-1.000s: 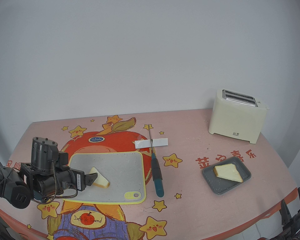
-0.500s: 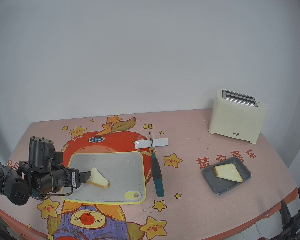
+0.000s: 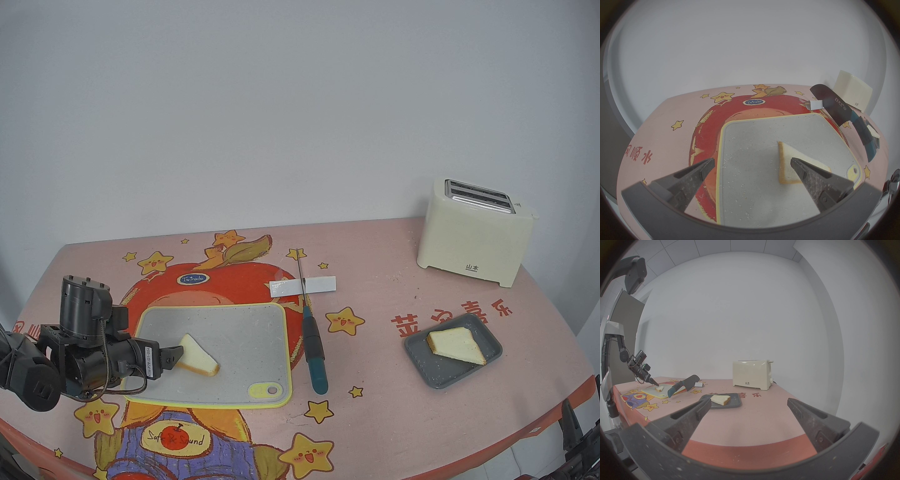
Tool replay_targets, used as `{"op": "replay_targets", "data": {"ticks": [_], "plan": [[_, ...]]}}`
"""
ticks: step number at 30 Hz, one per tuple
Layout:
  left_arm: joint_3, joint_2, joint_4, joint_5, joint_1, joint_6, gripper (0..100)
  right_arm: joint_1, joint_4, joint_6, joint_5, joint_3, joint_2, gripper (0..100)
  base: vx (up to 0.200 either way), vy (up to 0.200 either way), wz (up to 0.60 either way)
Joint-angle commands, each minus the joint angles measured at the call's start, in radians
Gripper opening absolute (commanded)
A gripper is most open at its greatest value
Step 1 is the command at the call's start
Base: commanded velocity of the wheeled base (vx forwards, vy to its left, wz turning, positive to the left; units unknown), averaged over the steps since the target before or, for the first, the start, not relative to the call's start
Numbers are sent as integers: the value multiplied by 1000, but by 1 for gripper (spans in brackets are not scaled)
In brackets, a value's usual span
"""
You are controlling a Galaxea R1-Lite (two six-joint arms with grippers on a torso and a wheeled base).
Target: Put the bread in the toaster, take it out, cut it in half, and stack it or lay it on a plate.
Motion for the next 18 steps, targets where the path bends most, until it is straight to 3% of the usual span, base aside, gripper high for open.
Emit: {"op": "replay_targets", "data": {"ticks": [1,18], "plan": [[2,20,-2,0,0,-1,100,0,0,0,0,18,-16,100,0,0,0],[2,27,-2,3,-2,1,100,0,0,0,0,18,-16,100,0,0,0]]}}
